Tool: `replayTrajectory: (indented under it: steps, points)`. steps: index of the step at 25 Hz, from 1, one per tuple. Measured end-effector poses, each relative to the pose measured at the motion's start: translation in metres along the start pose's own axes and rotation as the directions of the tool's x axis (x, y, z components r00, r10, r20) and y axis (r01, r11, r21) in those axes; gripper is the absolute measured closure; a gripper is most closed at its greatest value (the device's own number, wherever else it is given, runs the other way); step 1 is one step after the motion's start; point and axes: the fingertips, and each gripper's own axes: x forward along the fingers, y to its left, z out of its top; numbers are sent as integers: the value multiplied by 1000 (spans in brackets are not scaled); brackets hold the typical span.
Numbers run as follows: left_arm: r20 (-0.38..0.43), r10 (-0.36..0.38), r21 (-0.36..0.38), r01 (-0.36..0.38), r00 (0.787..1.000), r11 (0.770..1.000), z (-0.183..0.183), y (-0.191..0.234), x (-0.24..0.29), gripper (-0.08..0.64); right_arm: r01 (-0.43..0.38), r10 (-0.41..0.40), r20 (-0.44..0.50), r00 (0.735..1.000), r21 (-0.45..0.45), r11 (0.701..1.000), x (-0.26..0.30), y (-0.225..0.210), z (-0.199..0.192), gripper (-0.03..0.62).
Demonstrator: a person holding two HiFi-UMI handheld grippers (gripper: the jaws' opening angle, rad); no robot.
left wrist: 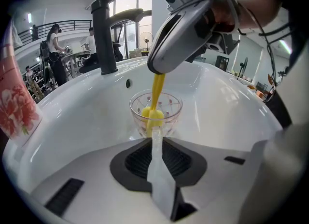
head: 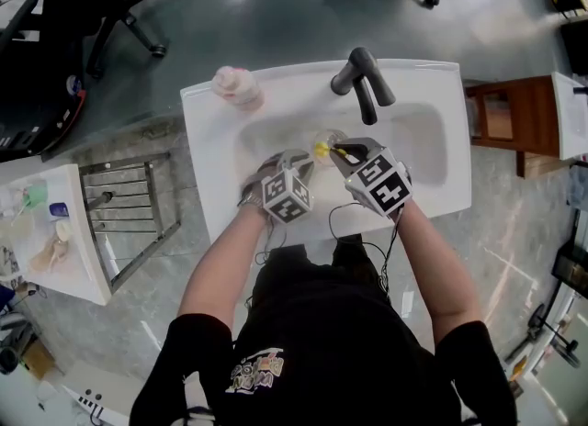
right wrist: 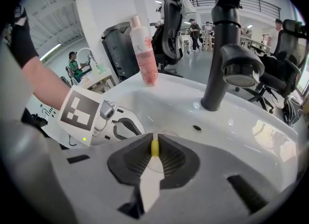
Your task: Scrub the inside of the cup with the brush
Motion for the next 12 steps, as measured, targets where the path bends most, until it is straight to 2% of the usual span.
replayTrajectory:
  steps: [7,12]
  points:
    - [3,-2,-1,2,1000,1000,0,0,0,503,91,-92,36,995,32,995,1,-19,5,554]
    - [6,-1,-5,1,1000,1000,-1,1,1,503,147,-147,6,989,-23,989,1,-29,-2,554]
